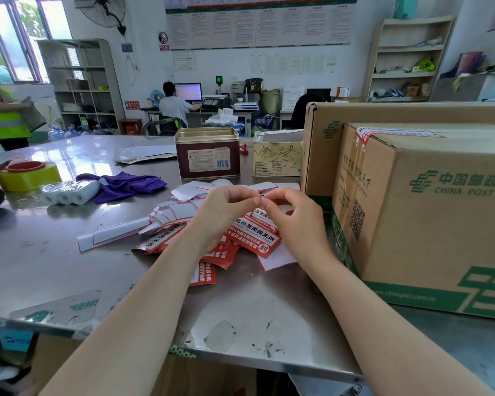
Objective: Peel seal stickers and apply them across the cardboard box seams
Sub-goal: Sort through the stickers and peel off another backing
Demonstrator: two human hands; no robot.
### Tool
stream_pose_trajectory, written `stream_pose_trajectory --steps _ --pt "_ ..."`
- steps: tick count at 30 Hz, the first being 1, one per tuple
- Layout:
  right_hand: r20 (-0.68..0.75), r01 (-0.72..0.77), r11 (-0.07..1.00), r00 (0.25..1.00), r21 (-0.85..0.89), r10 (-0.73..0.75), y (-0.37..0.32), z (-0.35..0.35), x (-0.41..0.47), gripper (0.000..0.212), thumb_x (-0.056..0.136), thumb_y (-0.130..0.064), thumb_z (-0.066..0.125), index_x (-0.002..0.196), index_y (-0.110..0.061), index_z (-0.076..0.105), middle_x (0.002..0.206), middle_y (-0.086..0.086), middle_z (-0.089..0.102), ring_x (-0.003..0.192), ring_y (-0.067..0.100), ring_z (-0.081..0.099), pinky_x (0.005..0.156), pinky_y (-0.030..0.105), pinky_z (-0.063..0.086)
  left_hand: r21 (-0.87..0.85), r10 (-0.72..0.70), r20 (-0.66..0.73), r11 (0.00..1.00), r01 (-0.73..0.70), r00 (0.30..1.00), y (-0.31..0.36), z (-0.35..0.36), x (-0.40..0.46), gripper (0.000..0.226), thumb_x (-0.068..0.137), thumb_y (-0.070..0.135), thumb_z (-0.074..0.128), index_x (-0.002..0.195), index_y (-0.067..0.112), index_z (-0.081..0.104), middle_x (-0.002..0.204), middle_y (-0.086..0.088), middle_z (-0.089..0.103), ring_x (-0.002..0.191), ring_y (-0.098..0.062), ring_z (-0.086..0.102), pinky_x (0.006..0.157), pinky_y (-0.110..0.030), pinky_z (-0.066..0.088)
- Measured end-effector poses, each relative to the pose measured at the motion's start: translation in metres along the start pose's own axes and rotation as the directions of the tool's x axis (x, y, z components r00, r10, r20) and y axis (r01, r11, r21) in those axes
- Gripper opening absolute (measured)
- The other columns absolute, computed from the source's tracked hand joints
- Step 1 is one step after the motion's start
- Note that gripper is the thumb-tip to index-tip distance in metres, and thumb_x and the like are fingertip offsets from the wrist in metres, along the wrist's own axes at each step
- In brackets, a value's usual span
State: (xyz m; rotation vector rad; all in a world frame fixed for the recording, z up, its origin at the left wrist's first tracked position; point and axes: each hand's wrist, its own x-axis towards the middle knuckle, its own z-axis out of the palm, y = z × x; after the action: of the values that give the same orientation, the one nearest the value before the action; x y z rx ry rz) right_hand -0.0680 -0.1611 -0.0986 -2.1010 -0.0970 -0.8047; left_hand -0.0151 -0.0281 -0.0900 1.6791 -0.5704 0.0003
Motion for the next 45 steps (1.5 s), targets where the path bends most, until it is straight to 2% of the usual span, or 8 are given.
stream_pose_trajectory --steps 5,10,15,22,30,36,40,45 --pt "-0.006 -0.028 0.998 1.000 0.048 0.028 -0.0005 -0.0009 0.0000 0.021 0.088 -0.035 0.060 0.094 -0.016 0.065 0.090 -0.007 0.062 0.081 0.002 0.056 0.065 0.008 0.039 0.040 0.016 0.019 0.999 -0.017 1.000 0.0008 0.0011 -0.0013 0.012 0.085 0.017 0.066 0.082 0.027 0.071 0.084 0.007 0.071 0.085 -0.006 0.064 0.080 -0.025 0.045" --pt "-0.027 -0.018 0.996 0.999 0.083 0.020 0.0005 -0.0014 -0.0003 0.019 0.091 -0.031 0.056 0.094 -0.015 0.066 0.087 -0.008 0.063 0.078 -0.002 0.055 0.065 0.008 0.039 0.031 0.006 0.035 0.999 -0.007 0.999 -0.0005 0.0014 0.0002 0.007 0.084 0.019 0.066 0.084 0.023 0.072 0.081 0.009 0.069 0.073 0.002 0.059 0.075 -0.023 0.042" --pt "-0.050 -0.041 0.987 0.998 0.155 0.049 0.0010 -0.0025 0.0000 0.011 0.091 -0.030 0.055 0.090 -0.022 0.063 0.080 -0.017 0.059 0.079 -0.002 0.057 0.065 0.006 0.042 -0.088 -0.008 0.105 0.996 0.017 0.994 -0.0009 -0.0006 0.0012 0.003 0.078 0.022 0.065 0.078 0.022 0.067 0.086 0.002 0.069 0.094 -0.017 0.063 0.079 -0.032 0.042" --pt "-0.051 -0.061 0.976 0.996 0.207 0.073 0.0022 -0.0019 0.0004 0.011 0.090 -0.032 0.056 0.091 -0.022 0.062 0.083 -0.015 0.062 0.082 0.001 0.059 0.069 0.011 0.046 -0.232 -0.034 0.206 0.969 0.082 0.978 0.0030 0.0027 -0.0005 0.010 0.090 0.013 0.057 0.082 0.016 0.061 0.086 0.002 0.070 0.091 -0.009 0.065 0.082 -0.030 0.042" --pt "-0.045 -0.072 0.983 0.996 0.170 0.081 0.0035 -0.0007 0.0011 0.019 0.094 -0.032 0.049 0.095 -0.019 0.062 0.086 -0.009 0.062 0.082 0.006 0.059 0.066 0.011 0.044 -0.231 -0.108 0.161 0.962 0.143 0.981 0.0040 0.0051 -0.0017 0.016 0.092 0.006 0.053 0.081 0.015 0.058 0.083 -0.002 0.072 0.088 -0.020 0.071 0.087 -0.032 0.053" --pt "-0.017 -0.132 0.979 0.991 0.156 0.136 0.0050 -0.0004 0.0019 0.020 0.099 -0.028 0.037 0.111 -0.022 0.052 0.103 -0.004 0.059 0.084 0.005 0.060 0.054 0.007 0.044 -0.267 -0.221 -0.020 0.941 0.208 0.975 0.0057 0.0049 0.0016 0.013 0.092 0.008 0.047 0.082 0.012 0.053 0.094 -0.013 0.071 0.074 -0.021 0.071 0.073 -0.030 0.059" --pt "0.015 -0.129 0.978 0.992 0.164 0.129 0.0049 0.0008 0.0020 0.014 0.099 -0.018 0.038 0.107 -0.026 0.048 0.103 -0.003 0.059 0.082 0.005 0.061 0.051 0.009 0.046 -0.239 -0.186 -0.129 0.959 0.152 0.974 0.0052 0.0038 0.0013 0.012 0.091 0.005 0.050 0.081 0.011 0.052 0.080 -0.009 0.068 0.064 -0.014 0.069 0.058 -0.023 0.055" --pt "0.042 -0.112 0.978 0.993 0.176 0.106 0.0042 0.0022 0.0021 0.019 0.098 -0.014 0.040 0.110 -0.025 0.050 0.107 -0.002 0.060 0.090 0.008 0.062 0.056 0.011 0.045 -0.118 -0.078 -0.167 0.991 0.058 0.983 0.0031 0.0000 -0.0009 0.019 0.087 0.000 0.051 0.086 0.019 0.053 0.083 -0.014 0.066 0.073 -0.028 0.065 0.071 -0.039 0.053"
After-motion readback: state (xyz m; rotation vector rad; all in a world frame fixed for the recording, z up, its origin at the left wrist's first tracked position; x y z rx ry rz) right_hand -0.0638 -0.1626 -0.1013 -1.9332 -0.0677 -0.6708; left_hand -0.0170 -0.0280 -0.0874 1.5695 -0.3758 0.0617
